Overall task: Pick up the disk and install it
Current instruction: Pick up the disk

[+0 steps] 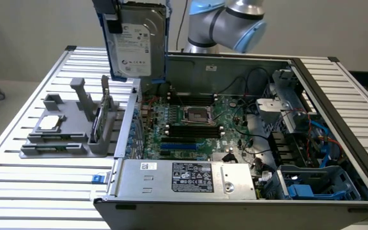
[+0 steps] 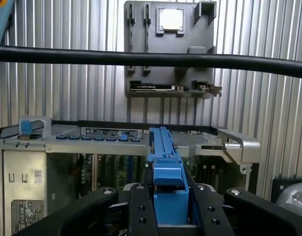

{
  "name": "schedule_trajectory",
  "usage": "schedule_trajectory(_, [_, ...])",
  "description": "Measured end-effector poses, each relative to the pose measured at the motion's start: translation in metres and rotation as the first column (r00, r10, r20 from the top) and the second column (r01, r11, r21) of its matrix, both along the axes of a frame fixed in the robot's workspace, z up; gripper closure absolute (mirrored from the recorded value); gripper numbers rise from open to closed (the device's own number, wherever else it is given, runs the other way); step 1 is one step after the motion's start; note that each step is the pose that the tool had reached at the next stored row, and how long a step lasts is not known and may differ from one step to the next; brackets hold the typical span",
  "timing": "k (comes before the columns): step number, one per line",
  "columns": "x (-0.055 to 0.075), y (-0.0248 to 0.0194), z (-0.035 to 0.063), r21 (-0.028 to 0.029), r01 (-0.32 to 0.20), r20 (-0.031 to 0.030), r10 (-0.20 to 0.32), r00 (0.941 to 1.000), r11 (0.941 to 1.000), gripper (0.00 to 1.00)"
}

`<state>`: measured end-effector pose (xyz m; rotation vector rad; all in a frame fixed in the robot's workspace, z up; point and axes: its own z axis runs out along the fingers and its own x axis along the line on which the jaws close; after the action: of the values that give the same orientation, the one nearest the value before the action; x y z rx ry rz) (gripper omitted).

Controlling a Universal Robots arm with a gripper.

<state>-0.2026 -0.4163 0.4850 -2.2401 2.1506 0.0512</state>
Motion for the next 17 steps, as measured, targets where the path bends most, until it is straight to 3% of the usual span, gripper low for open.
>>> schedule_trajectory(8, [0.036,-0.0105,0.0002,0.0138,0.0,0.0001,0.0,1.0,0.9999,0.67])
schedule_trajectory(17, [0.077,-0.0211,0.0009,0.0371,0.0,0.0,0.0,1.0,0.9993,0.67])
